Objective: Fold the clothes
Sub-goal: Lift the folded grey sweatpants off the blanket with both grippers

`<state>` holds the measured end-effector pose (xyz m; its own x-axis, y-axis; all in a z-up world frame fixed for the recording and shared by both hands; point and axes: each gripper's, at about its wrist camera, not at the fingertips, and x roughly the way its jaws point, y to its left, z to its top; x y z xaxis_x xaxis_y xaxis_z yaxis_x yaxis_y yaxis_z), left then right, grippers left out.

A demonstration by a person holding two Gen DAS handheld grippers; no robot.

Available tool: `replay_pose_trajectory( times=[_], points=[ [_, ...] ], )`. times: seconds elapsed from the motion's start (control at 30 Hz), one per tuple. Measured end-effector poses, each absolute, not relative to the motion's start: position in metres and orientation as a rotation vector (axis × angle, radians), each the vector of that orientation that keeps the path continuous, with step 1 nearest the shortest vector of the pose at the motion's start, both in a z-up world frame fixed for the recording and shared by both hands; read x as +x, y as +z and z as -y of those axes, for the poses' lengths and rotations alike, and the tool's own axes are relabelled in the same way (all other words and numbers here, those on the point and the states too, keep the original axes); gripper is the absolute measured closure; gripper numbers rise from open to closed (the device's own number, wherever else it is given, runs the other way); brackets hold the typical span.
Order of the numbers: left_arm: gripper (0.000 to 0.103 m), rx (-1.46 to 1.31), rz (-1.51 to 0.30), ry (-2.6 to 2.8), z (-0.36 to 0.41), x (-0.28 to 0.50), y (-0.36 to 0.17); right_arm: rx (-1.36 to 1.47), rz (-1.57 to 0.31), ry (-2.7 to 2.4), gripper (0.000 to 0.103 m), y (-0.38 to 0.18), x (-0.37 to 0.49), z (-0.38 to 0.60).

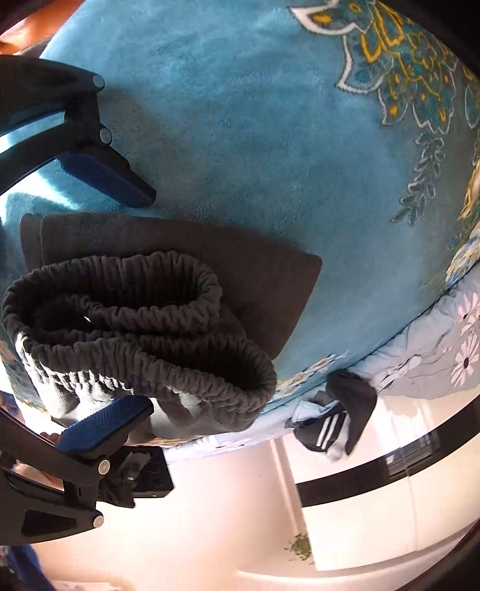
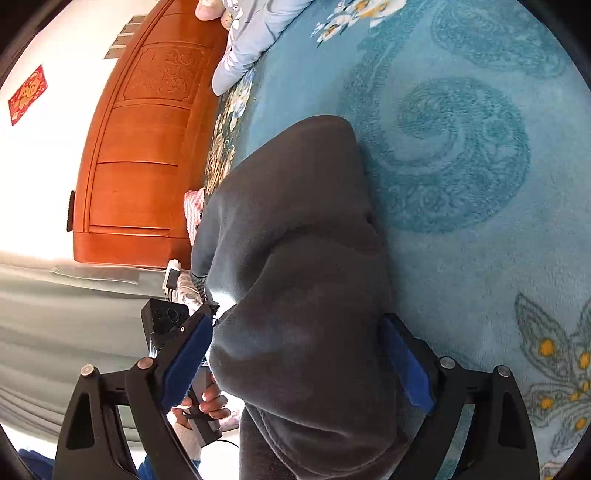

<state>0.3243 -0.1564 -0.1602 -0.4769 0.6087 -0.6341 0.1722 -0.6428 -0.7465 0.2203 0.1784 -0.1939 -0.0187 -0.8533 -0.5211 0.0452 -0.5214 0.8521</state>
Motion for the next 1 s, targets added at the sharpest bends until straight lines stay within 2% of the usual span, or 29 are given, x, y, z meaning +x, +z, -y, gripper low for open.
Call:
replay_pose_trajectory(
  times=[0.5, 0.63, 0.77, 1.0],
  points=[
    [0.002, -1.426, 1.148, 2.228, 0.145, 0.306, -0.154, 1.525, 0.707, -1.709, 0.002, -0.197, 0.207, -0.147],
    [0.009, -1.429, 1.115, 2.275, 0.138, 0.309, -0.144, 1.595, 0.713, -1.726, 0.002, -0.195, 0.205, -0.143],
    [0.015, -1.414, 1.086, 2.301, 0.13, 0.314, -0.127, 1.587, 0.743, -1.719, 0.004, -0.19, 0.206, -0.144],
    [0.018, -1.376, 0.997, 2.337, 0.102, 0.326, -0.072, 1.502, 0.76, -1.67, 0.008, -0.163, 0.21, -0.157]
  ],
)
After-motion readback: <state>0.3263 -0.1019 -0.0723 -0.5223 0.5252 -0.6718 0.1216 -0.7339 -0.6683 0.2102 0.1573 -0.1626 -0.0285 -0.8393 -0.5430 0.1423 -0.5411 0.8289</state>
